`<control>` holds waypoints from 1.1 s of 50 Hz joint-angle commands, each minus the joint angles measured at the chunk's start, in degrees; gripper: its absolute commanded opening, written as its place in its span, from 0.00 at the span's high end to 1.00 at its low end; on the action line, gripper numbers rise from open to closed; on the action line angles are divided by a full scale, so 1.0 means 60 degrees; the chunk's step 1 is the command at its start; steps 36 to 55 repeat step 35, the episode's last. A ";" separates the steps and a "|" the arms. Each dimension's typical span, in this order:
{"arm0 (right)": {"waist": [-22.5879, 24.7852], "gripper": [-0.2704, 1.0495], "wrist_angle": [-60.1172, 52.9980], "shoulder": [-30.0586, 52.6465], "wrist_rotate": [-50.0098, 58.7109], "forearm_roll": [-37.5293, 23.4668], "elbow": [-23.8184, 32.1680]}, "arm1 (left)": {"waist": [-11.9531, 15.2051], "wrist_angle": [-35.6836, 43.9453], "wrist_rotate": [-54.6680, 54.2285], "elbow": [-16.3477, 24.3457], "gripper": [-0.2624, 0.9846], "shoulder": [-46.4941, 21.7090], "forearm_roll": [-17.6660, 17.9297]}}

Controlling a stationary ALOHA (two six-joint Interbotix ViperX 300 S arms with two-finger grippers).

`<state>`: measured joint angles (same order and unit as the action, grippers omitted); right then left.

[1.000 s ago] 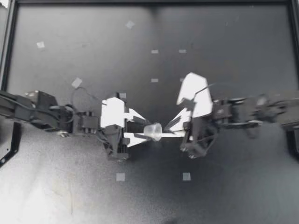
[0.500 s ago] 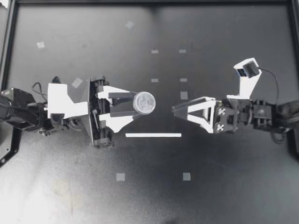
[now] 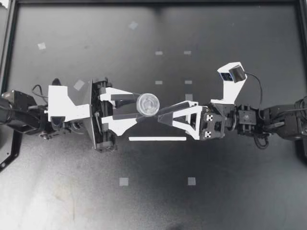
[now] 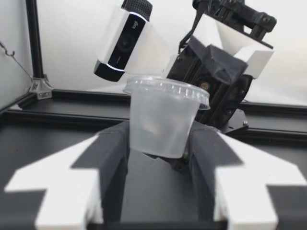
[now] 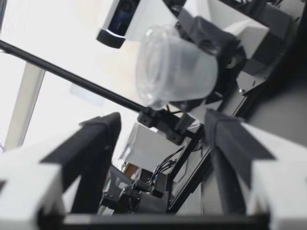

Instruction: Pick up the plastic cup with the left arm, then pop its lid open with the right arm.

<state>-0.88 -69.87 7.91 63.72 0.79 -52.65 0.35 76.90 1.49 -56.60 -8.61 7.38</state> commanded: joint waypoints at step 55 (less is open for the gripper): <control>-0.0439 0.27 -0.1055 -0.1626 -0.1128 -0.0850 0.0088 | 0.0015 0.0088 -0.0029 0.0044 0.71 0.0205 -0.0044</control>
